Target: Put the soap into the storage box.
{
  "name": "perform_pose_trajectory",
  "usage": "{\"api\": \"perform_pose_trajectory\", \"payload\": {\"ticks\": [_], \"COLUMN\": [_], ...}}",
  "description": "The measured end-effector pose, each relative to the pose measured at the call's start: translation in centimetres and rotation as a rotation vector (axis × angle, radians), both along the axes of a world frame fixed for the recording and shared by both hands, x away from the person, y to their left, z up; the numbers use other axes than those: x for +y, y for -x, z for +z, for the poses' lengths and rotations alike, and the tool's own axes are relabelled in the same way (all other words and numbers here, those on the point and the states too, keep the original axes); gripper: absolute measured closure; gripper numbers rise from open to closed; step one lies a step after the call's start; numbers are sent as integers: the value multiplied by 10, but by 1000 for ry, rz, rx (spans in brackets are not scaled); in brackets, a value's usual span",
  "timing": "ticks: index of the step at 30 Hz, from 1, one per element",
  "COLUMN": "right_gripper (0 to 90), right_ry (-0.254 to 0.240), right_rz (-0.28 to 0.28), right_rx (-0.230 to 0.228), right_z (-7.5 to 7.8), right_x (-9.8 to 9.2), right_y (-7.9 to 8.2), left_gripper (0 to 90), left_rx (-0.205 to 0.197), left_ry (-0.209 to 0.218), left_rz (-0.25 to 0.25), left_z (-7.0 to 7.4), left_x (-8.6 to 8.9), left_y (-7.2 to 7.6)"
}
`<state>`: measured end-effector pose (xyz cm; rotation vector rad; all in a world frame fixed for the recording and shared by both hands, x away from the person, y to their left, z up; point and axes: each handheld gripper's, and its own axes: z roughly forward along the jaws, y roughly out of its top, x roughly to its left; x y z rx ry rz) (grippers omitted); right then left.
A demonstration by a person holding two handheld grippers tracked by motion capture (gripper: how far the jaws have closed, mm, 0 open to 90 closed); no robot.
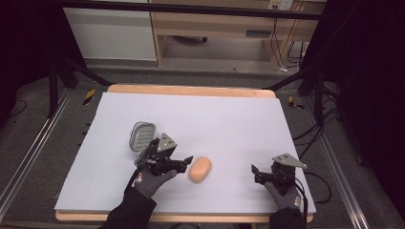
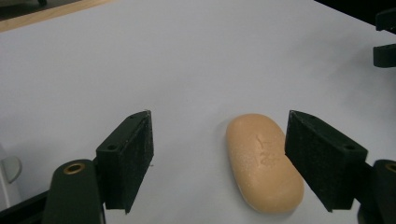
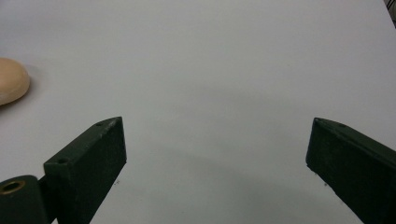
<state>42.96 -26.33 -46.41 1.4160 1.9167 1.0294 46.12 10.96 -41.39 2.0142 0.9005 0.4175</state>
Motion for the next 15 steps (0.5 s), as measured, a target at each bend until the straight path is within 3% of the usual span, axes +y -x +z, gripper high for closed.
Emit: {"api": "perform_pose_trajectory", "payload": {"ticks": [15], "right_gripper": [53], "right_ry": [1], "right_rz": [1], "right_rx": [1], "right_z": [0], "right_x": [0], "right_y": [0], "left_gripper": [231], "left_rx": [15], "left_ry": [-33], "left_rz": [-34], "left_z": [-5], "left_x": [-22], "left_y": [-2]}}
